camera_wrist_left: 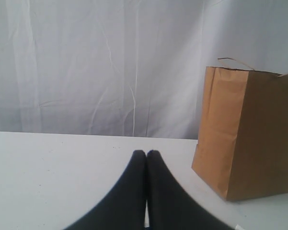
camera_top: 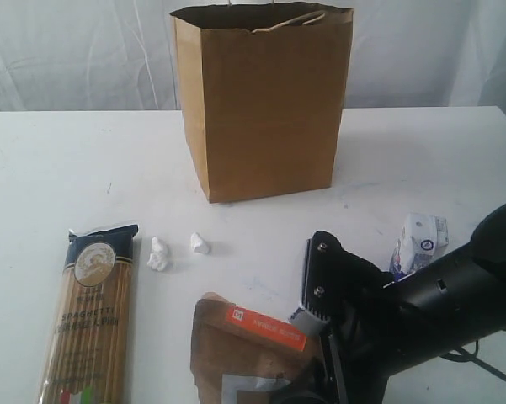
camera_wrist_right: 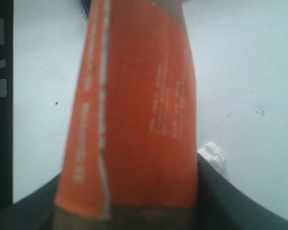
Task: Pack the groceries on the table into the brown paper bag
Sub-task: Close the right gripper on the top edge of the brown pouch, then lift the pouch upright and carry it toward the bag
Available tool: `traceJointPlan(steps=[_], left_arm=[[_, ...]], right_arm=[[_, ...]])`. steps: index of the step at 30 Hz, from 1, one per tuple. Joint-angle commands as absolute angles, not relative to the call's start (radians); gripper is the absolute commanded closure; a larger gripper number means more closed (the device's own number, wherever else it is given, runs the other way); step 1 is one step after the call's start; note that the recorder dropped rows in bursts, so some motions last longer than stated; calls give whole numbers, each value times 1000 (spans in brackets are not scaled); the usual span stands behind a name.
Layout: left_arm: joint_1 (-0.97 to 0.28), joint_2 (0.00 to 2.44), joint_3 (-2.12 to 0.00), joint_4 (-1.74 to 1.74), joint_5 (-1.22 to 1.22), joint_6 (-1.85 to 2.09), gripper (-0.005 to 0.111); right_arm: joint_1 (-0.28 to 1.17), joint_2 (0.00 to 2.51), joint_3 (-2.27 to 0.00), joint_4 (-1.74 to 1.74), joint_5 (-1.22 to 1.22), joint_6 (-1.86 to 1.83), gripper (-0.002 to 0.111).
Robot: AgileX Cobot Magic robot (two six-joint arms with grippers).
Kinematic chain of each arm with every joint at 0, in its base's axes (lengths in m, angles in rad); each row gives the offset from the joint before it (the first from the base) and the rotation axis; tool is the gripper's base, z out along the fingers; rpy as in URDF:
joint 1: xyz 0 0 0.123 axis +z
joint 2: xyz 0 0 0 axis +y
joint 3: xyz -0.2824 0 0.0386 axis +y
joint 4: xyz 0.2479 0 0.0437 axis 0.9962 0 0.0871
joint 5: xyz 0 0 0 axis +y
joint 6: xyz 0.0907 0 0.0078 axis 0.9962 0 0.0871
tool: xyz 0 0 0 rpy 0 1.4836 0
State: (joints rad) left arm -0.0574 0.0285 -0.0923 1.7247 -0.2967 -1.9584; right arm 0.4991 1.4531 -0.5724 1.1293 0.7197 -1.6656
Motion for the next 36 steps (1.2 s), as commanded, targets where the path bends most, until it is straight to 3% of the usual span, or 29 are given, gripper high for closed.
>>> traceJointPlan(steps=[1,5,23,30,36], left_arm=[[-63,24,-99,1744,-303,-1959,107],[-63,24,-99,1744,-303,-1959,107],[-63,24,-99,1744,-303,-1959,107],[-63,24,-99,1744,-303,-1959,107],[-63,24,-99,1744,-303,-1959,107]], right_arm=[[500,1459,-573,1128,719,-1679,99],[500,1457,-593,1132,702,-1609,108],[497,1445,-660,1123,820,-1382,108],[316,1333,-839,914,1086,-1163,108],[148,1288,-1034,836,1176,-994,108]])
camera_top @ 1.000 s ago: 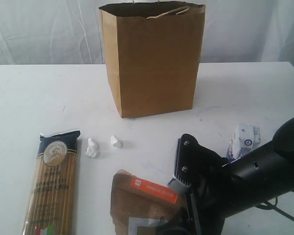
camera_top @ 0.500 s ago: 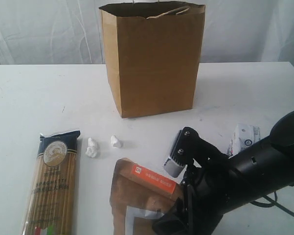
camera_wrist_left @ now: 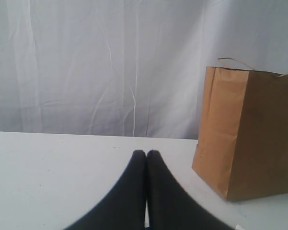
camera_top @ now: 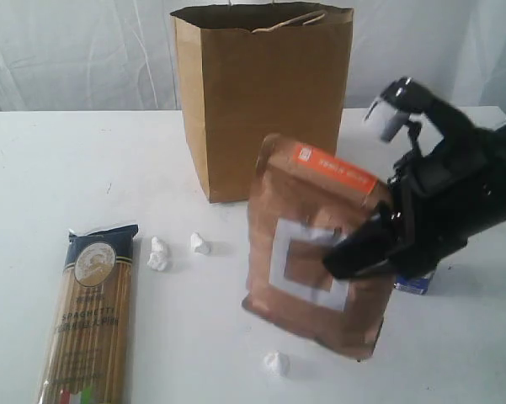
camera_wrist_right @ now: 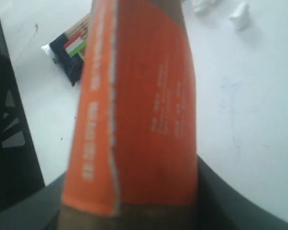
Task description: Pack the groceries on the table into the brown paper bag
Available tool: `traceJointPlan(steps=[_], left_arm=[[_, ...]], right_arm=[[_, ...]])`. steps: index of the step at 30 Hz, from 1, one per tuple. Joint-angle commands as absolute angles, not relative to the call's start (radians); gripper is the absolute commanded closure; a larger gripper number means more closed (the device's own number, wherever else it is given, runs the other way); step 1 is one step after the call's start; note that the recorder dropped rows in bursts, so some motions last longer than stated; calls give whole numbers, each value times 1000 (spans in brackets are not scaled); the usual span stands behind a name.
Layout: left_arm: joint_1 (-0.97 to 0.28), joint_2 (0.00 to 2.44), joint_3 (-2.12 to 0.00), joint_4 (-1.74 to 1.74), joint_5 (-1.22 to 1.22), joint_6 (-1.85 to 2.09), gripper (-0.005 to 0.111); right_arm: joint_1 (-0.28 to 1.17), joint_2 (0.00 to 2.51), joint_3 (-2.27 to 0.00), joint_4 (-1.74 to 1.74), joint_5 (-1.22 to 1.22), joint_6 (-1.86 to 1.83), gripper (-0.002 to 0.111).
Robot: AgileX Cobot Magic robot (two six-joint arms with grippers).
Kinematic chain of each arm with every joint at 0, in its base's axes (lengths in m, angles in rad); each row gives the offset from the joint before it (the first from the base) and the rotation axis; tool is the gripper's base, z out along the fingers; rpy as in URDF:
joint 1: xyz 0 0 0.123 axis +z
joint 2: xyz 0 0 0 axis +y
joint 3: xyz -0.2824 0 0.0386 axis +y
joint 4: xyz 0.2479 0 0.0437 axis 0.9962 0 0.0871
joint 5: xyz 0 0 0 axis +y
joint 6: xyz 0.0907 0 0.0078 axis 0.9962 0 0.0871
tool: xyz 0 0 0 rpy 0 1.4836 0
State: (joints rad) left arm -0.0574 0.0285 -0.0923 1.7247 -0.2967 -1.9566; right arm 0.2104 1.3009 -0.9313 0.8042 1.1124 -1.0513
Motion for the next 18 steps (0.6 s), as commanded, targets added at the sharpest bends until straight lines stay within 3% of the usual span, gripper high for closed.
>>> traceJointPlan(steps=[1,7,18], left_arm=[[-63,24,-99,1744,-303,-1959,107],[-63,24,-99,1744,-303,-1959,107],[-63,24,-99,1744,-303,-1957,107]], right_arm=[[110,1297,-1098,836,1191,-978,108],[-100,1413,-1364,946,1211,-952,108],[-286,1691,-1564,1525,1221,-1017,108]])
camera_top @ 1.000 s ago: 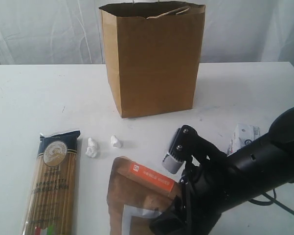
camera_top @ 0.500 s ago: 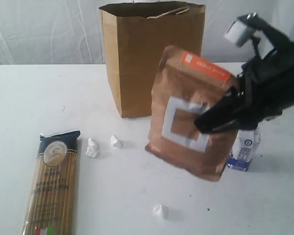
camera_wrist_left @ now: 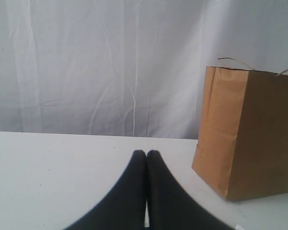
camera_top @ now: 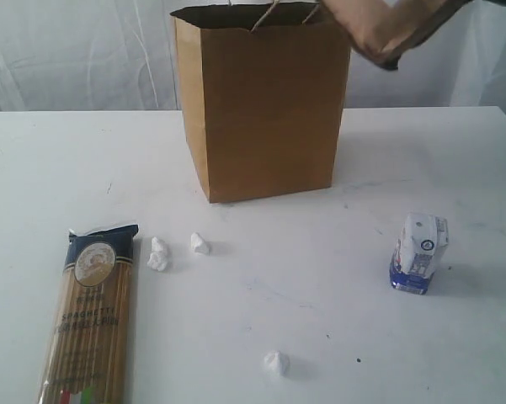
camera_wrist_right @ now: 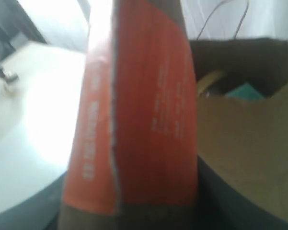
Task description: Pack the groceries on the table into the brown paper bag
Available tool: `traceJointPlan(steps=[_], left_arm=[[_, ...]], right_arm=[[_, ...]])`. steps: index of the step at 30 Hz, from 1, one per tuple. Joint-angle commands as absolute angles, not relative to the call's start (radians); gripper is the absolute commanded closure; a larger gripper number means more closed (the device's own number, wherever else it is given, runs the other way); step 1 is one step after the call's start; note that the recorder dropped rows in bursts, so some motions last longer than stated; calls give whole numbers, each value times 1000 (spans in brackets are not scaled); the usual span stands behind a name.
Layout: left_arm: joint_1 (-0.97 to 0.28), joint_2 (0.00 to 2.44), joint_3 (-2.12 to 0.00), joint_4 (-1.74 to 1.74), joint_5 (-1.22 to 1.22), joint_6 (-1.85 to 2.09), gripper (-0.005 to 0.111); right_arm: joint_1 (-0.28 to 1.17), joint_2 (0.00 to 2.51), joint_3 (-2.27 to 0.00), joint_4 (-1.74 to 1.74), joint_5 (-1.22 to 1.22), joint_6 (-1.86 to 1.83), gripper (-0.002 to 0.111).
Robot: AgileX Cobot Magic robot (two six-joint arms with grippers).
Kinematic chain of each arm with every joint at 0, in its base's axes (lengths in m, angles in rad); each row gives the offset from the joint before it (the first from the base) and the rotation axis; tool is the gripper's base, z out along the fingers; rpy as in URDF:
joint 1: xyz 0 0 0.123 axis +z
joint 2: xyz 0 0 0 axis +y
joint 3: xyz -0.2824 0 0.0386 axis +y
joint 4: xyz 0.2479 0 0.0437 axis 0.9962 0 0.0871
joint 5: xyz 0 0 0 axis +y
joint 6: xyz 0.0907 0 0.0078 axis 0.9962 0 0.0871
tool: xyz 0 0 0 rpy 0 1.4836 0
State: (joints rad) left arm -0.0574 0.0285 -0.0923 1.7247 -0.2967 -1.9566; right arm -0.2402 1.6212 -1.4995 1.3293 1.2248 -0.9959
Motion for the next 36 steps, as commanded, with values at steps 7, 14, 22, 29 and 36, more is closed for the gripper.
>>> traceJointPlan(steps=[7,14,22,29,36], left_arm=[[-63,24,-99,1744,-303,-1957,107],[-63,24,-99,1744,-303,-1957,107],[-63,24,-99,1744,-302,-1958,107],[-63,24,-99,1744,-302,-1958,107],[-63,24,-99,1744,-302,-1958,107]], right_arm=[[-299,1807,-1671,1744,1221,-1116,108],[-287,1894,-1836,1744,1221,-1243,108],[-201,1971,-1895,1744,1221,-1511,108],[-141,2030,-1897,1744,1173,-1777,108],[-117,2122,-1923,1744,1155,-1816,108]])
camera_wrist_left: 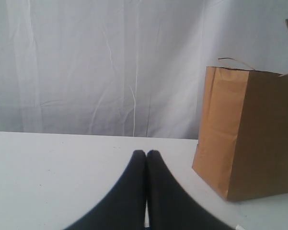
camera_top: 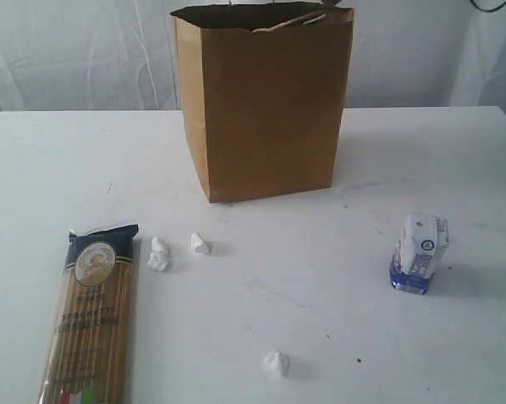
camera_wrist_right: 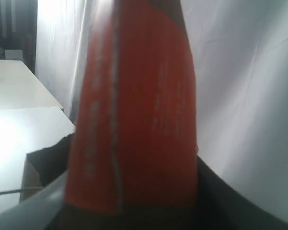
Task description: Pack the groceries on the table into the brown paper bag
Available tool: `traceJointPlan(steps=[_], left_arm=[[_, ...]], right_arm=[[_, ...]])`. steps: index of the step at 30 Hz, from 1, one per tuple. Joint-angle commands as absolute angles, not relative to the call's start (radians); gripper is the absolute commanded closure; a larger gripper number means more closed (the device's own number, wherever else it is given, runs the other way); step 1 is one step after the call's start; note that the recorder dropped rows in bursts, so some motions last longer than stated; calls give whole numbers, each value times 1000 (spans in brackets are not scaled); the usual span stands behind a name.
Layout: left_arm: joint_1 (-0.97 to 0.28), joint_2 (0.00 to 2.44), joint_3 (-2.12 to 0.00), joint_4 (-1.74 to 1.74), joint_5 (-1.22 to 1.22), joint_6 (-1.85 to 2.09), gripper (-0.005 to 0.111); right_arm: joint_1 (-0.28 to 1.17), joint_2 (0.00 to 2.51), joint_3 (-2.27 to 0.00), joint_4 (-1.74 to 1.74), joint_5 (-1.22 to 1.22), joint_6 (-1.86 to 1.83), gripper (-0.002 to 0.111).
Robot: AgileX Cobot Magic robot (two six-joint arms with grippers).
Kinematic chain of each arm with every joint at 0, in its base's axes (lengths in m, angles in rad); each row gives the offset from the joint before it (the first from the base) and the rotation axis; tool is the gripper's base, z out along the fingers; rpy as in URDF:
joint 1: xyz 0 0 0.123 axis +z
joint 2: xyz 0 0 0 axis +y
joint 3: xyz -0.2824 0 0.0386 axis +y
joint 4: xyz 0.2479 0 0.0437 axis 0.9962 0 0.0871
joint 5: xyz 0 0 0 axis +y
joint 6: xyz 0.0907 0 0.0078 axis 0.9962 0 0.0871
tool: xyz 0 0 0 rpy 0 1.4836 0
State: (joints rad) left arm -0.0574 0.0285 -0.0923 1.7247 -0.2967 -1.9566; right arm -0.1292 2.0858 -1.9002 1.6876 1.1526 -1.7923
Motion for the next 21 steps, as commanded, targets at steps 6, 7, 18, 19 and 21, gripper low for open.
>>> traceJointPlan(steps=[6,7,18,19,21], left_arm=[[-63,24,-99,1744,-302,-1958,107],[-63,24,-99,1744,-302,-1958,107],[-63,24,-99,1744,-302,-1958,107],[-63,24,-99,1744,-302,-1958,107],[-63,24,-99,1744,-302,-1958,107]], right_arm=[[-89,2171,-1949,1744,1146,-1857,108],[-84,2177,-1954,1744,1146,-1857,108],[-66,2188,-1954,1744,1152,-1839,106],[-66,2188,-1954,1744,1150,-1829,103],[-66,2188,-1954,1744,1150,-1824,94]])
